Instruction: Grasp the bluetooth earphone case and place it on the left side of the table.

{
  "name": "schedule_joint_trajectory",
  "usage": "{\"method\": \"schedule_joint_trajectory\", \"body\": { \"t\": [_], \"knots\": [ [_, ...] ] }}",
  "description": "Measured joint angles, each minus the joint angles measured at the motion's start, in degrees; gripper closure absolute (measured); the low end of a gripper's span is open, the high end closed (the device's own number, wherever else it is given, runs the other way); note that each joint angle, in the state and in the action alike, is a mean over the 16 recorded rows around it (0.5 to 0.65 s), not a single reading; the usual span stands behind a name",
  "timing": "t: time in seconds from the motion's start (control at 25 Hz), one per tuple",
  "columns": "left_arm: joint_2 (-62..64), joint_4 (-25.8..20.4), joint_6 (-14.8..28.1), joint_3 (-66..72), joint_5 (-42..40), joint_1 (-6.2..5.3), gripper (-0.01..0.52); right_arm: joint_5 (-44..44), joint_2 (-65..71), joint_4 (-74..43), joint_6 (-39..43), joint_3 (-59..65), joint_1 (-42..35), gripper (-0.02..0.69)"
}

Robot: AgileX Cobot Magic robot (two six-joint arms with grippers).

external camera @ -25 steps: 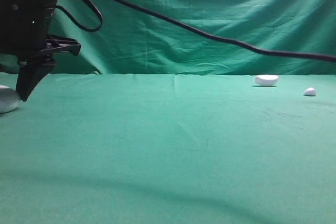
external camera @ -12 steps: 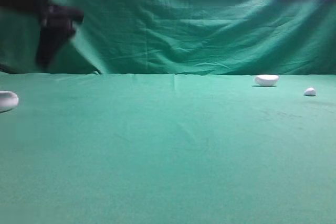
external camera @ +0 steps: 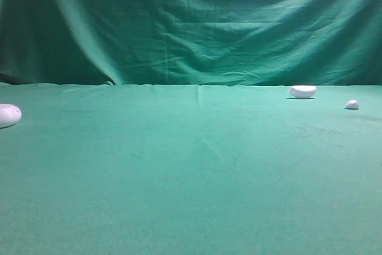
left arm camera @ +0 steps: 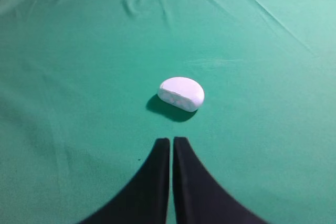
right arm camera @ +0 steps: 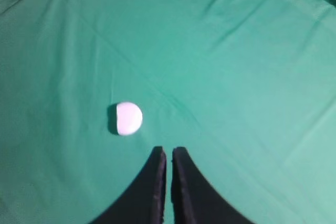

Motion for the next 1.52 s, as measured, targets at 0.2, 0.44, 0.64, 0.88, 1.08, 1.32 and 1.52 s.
{"method": "schedule_joint_trajectory", "body": {
  "t": [0.2,0.44,0.64,0.88,1.08,1.32,1.52],
  "knots": [
    [0.0,0.0,0.0,0.0,0.0,0.0,0.514,-2.9,-14.7,-0.3,1.7,17.6,-0.9,0.665],
    [0.0,0.0,0.0,0.0,0.0,0.0,0.514,-8.5,-32.0,-1.0,4.0,38.1,-1.0,0.665],
    [0.0,0.0,0.0,0.0,0.0,0.0,0.514,-12.7,-44.9,-1.5,5.2,51.2,-1.0,0.665],
    [0.0,0.0,0.0,0.0,0.0,0.0,0.514,-16.3,-57.8,-2.7,5.5,62.3,-1.3,0.665],
    [0.0,0.0,0.0,0.0,0.0,0.0,0.514,-22.6,-65.8,-3.8,5.5,71.2,-4.9,0.665],
    [0.0,0.0,0.0,0.0,0.0,0.0,0.514,-34.5,-74.2,-5.2,5.6,83.9,-14.9,0.665],
    [0.0,0.0,0.0,0.0,0.0,0.0,0.514,-43.3,-81.8,-5.6,5.6,94.7,-26.2,0.665]
  ]
}}
